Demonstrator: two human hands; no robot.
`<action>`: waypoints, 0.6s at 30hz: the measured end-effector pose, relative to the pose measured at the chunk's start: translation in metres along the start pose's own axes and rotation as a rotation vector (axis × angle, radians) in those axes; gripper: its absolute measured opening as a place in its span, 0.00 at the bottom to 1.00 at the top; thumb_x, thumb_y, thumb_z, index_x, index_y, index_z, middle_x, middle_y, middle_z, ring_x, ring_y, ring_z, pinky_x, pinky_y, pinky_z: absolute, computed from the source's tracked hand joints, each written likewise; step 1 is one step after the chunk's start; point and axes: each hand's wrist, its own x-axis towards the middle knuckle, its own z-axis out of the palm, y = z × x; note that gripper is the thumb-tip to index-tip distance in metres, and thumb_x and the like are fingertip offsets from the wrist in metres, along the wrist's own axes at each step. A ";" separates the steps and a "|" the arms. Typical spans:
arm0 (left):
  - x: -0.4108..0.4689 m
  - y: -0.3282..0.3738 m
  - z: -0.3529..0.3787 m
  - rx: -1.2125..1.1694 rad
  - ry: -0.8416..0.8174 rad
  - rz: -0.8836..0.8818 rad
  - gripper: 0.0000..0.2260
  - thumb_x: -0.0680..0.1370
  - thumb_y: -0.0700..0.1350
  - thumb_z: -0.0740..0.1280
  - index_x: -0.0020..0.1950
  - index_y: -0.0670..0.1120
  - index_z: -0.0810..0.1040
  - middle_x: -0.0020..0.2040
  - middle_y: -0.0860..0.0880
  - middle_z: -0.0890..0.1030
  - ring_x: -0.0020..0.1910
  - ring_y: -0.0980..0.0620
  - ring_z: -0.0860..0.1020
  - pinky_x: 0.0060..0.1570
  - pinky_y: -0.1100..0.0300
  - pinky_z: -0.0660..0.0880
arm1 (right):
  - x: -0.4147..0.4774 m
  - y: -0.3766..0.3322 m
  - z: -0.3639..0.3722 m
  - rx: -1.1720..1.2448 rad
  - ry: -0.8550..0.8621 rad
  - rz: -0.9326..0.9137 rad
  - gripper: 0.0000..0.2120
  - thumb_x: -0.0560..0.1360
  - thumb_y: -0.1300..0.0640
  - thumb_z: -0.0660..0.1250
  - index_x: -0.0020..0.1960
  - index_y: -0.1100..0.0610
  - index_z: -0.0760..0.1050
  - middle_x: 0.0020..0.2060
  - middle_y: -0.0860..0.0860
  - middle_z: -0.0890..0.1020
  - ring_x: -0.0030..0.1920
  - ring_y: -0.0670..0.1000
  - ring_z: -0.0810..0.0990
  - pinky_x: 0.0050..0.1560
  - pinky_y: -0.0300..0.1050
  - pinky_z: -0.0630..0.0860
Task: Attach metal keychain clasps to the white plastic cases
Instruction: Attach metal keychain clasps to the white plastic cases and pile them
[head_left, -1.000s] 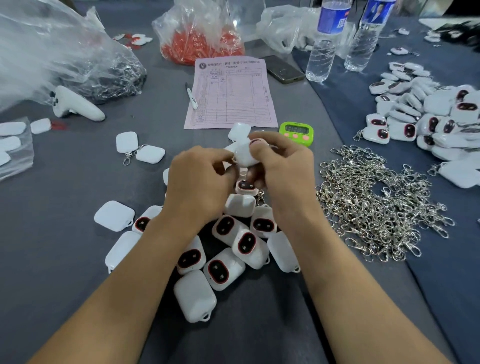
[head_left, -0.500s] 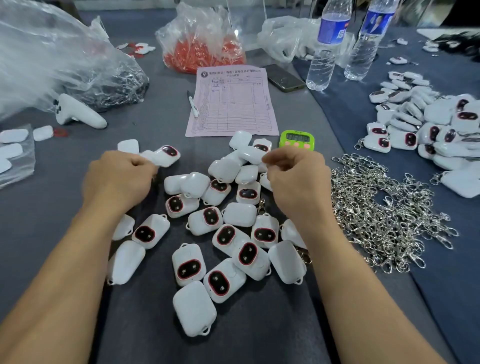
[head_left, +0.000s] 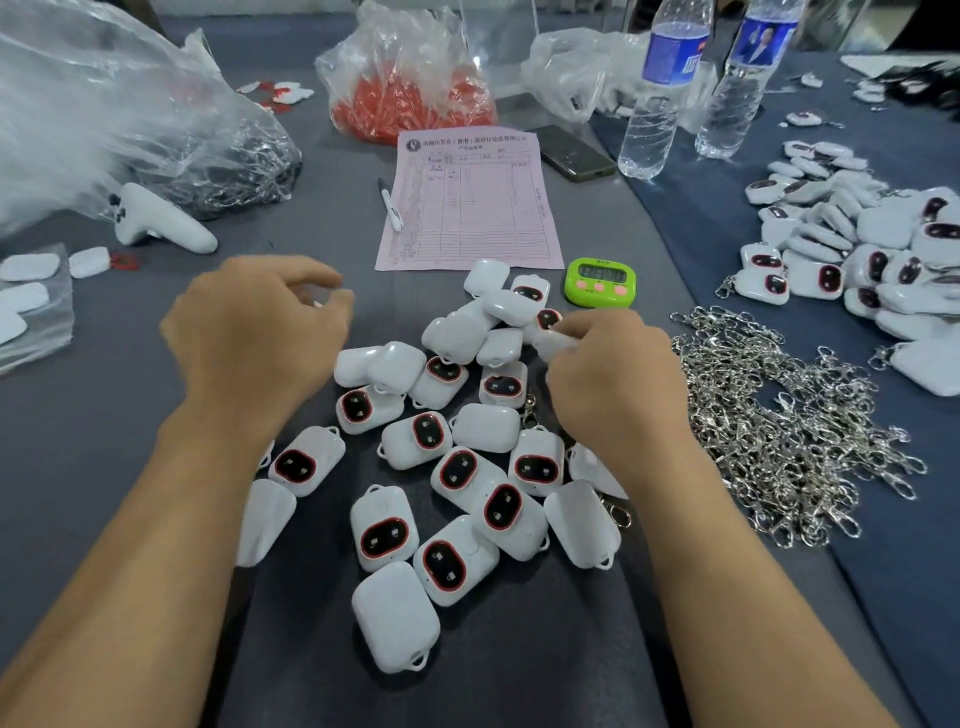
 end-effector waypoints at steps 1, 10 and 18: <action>-0.007 0.011 0.003 -0.063 -0.052 0.051 0.08 0.71 0.55 0.69 0.47 0.60 0.85 0.38 0.58 0.84 0.42 0.51 0.81 0.47 0.54 0.78 | 0.004 0.002 -0.002 0.068 0.018 0.027 0.11 0.74 0.55 0.65 0.53 0.48 0.84 0.40 0.53 0.82 0.43 0.60 0.76 0.42 0.48 0.73; -0.075 0.061 0.050 -0.142 -0.418 0.533 0.06 0.77 0.49 0.70 0.50 0.56 0.87 0.49 0.55 0.78 0.53 0.52 0.73 0.48 0.50 0.75 | 0.011 0.005 -0.006 0.432 0.063 0.116 0.06 0.69 0.53 0.67 0.43 0.52 0.82 0.37 0.51 0.85 0.42 0.58 0.85 0.48 0.58 0.82; -0.073 0.066 0.049 0.083 -0.383 0.672 0.05 0.78 0.48 0.70 0.48 0.53 0.86 0.44 0.53 0.76 0.48 0.50 0.72 0.38 0.55 0.64 | 0.010 0.007 0.004 0.407 0.060 0.037 0.04 0.72 0.53 0.67 0.41 0.50 0.81 0.31 0.47 0.83 0.35 0.50 0.78 0.36 0.44 0.72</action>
